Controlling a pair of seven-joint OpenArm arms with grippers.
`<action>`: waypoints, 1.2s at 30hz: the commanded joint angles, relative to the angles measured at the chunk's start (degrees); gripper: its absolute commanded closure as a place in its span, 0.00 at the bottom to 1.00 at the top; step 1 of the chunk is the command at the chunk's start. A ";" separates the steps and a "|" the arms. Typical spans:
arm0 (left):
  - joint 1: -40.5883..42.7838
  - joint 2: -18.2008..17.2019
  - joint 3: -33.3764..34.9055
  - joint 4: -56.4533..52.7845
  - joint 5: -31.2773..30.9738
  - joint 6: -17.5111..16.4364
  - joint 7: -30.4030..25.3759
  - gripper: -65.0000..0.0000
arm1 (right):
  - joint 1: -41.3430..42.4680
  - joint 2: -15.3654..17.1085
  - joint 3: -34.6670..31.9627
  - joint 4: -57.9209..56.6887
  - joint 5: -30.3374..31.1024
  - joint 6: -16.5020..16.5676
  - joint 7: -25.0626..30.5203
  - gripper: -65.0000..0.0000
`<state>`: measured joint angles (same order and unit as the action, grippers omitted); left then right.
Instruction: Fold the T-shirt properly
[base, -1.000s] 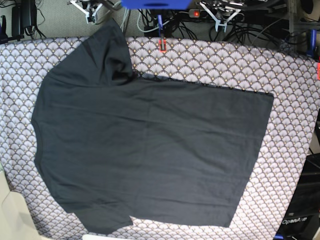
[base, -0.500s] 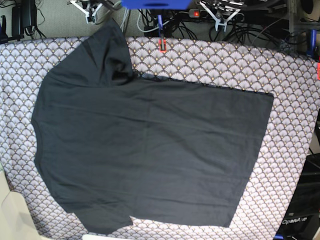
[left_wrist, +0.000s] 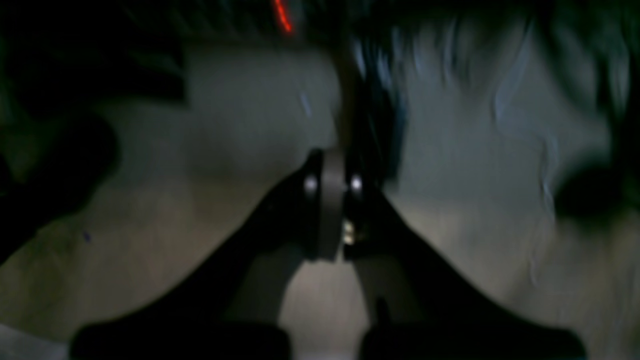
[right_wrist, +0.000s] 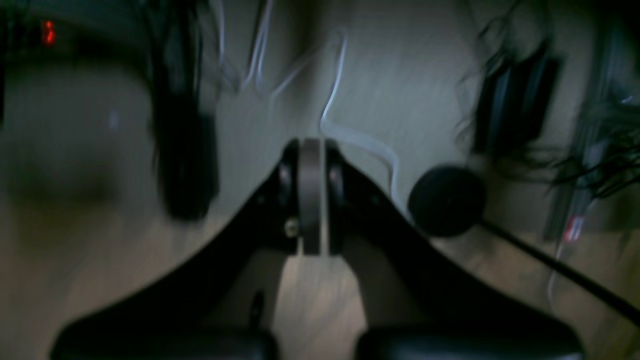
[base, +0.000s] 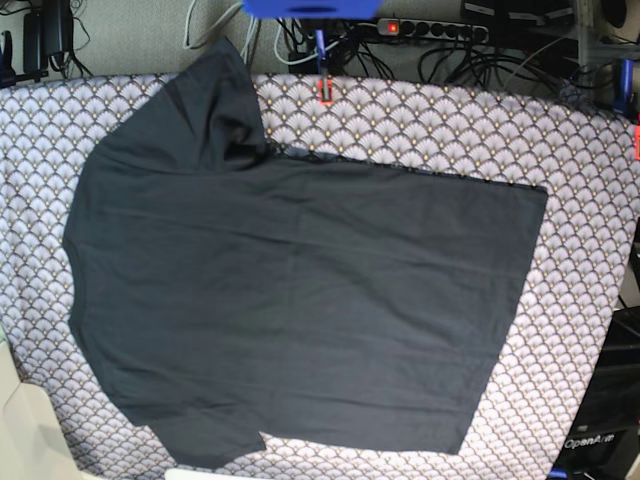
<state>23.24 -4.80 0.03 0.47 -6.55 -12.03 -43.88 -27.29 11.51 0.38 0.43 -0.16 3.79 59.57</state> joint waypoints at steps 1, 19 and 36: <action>3.61 -0.43 -0.08 -0.34 -1.32 -0.14 -4.34 1.00 | -3.44 1.46 1.16 -0.43 0.56 -0.06 4.47 1.00; 42.47 -5.00 -0.08 58.65 -5.10 0.56 -26.67 1.00 | -36.05 2.34 7.13 54.74 0.56 0.21 18.01 1.00; 23.39 -3.33 -24.69 110.43 -10.90 -0.06 52.19 1.00 | -27.52 0.32 10.47 104.23 12.60 19.99 -44.49 1.00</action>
<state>45.34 -8.01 -24.71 110.13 -17.34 -11.92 10.59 -53.30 11.46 10.57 103.81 12.05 23.24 11.88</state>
